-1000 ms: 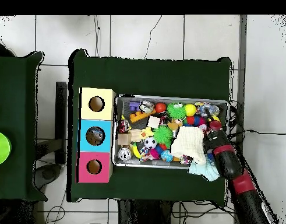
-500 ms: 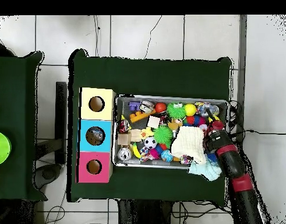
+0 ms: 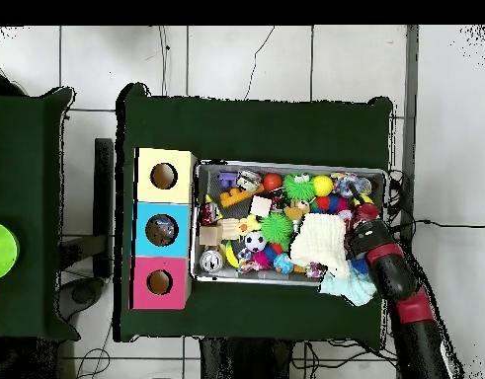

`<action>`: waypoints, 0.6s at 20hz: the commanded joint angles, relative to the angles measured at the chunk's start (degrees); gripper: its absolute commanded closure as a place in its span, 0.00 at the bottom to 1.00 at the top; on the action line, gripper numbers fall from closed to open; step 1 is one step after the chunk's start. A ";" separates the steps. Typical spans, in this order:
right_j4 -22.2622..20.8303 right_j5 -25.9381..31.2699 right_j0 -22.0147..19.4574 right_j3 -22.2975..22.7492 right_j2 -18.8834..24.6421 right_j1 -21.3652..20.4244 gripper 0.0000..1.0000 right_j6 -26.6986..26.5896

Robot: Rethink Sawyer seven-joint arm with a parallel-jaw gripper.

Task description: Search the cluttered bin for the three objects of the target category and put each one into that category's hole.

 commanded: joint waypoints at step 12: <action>17.11 -33.24 26.79 -9.98 -21.54 -14.63 0.00 8.50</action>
